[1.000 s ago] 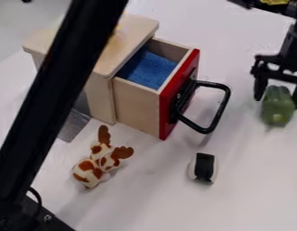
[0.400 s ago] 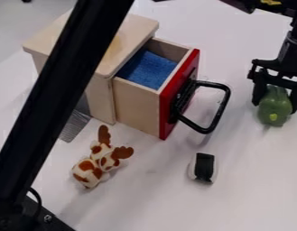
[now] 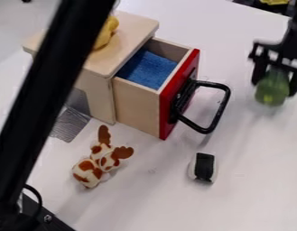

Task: Take the green thing on the table and put it inside the drawer

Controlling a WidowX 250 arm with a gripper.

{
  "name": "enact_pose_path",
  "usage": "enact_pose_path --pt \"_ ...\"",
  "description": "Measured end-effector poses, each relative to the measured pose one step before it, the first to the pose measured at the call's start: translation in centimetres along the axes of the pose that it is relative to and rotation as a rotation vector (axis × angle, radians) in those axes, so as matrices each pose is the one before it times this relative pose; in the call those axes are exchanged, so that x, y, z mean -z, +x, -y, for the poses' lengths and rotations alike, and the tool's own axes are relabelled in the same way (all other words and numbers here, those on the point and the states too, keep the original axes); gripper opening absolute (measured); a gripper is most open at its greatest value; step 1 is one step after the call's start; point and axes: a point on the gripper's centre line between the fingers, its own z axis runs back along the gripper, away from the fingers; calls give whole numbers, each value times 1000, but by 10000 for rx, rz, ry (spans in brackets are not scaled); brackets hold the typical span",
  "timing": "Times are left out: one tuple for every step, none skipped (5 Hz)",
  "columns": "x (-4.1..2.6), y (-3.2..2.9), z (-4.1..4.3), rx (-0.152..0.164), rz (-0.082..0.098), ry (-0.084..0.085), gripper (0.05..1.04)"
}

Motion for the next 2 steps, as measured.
enact_pose_path --pt "-4810 -785 -2355 633 818 16 816" --pt "-2801 -1909 -3358 108 289 -244 815"
